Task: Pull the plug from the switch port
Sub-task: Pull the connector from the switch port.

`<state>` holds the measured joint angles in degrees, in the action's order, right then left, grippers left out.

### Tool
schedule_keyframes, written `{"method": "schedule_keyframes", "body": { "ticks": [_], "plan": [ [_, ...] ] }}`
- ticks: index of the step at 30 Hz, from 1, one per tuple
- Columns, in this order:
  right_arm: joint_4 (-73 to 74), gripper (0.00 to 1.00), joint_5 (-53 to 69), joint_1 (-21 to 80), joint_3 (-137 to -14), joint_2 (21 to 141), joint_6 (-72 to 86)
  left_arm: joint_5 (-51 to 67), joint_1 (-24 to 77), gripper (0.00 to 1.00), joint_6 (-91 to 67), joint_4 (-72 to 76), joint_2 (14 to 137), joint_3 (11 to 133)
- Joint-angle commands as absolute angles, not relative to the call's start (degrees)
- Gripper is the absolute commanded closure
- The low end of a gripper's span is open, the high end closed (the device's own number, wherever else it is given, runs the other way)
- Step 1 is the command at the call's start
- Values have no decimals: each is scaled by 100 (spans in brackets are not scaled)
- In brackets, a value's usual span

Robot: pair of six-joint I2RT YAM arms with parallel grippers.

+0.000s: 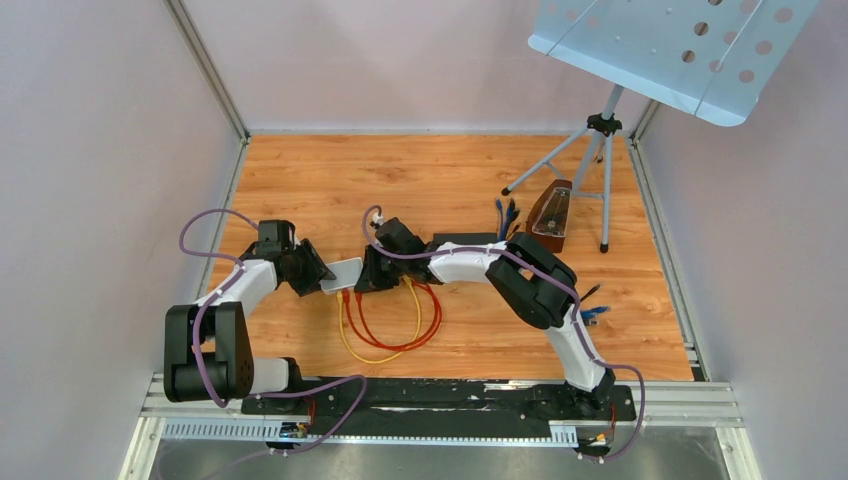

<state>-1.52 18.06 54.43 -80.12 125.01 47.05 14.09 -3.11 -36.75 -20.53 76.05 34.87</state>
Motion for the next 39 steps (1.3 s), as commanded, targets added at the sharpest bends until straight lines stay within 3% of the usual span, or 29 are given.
{"method": "schedule_keyframes", "body": {
  "ticks": [1,22,34,39],
  "plan": [
    [165,100,2054,5714,-8071,12819,4392,1787,-209,49,-3836,-2071,7611,3422],
    [-1421,100,2505,5714,-7144,12050,4419,1742,-202,49,-3808,-2122,7585,3436],
    [-1310,100,1360,5605,-6698,11269,4315,1578,-206,45,-3768,-2290,7379,3465],
    [-1144,100,1441,5400,-6840,11227,4263,1506,-210,40,-3772,-2351,7284,3481]
  ]
}}
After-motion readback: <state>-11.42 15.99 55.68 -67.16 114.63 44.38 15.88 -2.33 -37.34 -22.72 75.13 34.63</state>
